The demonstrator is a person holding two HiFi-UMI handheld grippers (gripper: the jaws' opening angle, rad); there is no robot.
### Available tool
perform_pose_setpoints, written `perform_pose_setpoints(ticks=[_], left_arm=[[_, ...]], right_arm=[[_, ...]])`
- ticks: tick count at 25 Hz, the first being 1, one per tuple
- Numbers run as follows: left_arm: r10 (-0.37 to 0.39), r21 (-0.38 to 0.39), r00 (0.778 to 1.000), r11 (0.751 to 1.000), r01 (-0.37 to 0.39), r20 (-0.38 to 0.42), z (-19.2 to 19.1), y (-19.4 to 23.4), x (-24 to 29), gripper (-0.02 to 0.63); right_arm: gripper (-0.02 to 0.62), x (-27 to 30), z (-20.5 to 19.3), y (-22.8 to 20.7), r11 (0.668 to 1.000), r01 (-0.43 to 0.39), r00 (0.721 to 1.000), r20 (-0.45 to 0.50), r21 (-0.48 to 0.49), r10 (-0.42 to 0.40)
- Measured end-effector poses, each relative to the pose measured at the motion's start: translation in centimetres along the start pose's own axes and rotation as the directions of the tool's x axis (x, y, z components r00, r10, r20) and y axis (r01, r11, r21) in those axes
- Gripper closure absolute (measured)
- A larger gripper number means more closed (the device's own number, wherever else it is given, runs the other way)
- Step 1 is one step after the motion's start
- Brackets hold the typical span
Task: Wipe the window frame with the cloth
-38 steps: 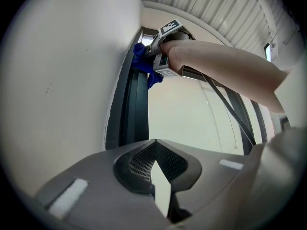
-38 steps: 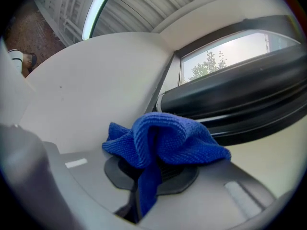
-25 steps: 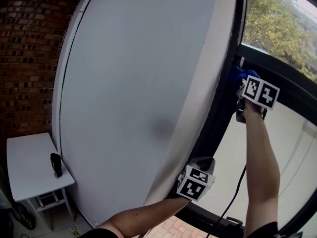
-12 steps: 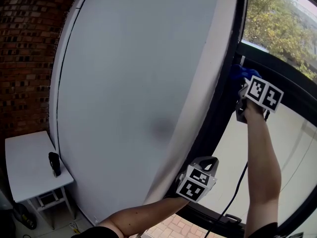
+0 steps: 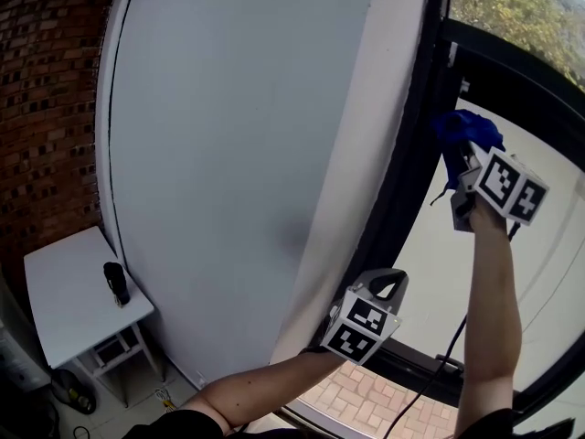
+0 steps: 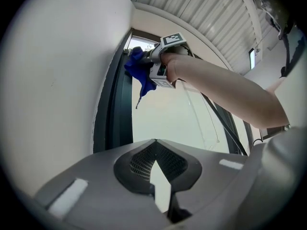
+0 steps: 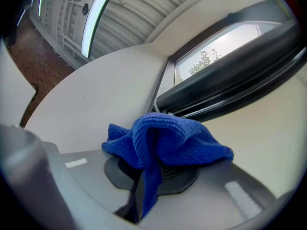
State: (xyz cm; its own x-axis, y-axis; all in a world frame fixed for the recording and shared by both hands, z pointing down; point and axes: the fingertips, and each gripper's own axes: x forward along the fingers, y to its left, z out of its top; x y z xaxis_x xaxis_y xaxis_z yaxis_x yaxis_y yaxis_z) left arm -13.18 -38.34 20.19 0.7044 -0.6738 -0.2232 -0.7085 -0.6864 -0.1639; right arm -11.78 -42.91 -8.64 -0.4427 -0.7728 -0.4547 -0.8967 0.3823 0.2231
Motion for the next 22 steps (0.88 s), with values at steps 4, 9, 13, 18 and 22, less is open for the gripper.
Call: perform_pose_setpoints(ticks=[4,9,13,18,22], left_arm=[[0.003,-0.024,1.0,1.0,-0.003,0.007,-0.4,-1.3,-1.0,0.614],[-0.014,-0.02,1.0,1.0,0.014,0.008,-1.6,-3.4,-3.9,0.613],[-0.013,-0.06,1.0,0.998,0.014,0.024,-2.7,-3.7,-6.0,0.612],[-0.021,-0.06,1.0,0.998,0.022,0.018,-4.2,-5.0,-8.3,0.614],[-0.027,-0.069,1.0,0.997,0.026,-0.008,-8.1,-5.9,-9.3,0.614]], right_arm=[[0.54,-4.2,0.3,2.1,0.999,-0.025,0.999,0.025,-0.041,0.026],[0.54,-9.7,-3.3,3.9,0.998,-0.067,0.998,-0.007,0.003,0.067],[0.54,-13.5,-6.2,5.2,0.997,-0.077,0.996,-0.048,-0.004,0.077],[0.54,-18.4,-9.9,5.6,0.999,-0.047,0.993,-0.107,0.004,0.047],[0.54,-23.1,-15.7,5.6,0.996,-0.011,0.987,-0.156,0.091,0.025]])
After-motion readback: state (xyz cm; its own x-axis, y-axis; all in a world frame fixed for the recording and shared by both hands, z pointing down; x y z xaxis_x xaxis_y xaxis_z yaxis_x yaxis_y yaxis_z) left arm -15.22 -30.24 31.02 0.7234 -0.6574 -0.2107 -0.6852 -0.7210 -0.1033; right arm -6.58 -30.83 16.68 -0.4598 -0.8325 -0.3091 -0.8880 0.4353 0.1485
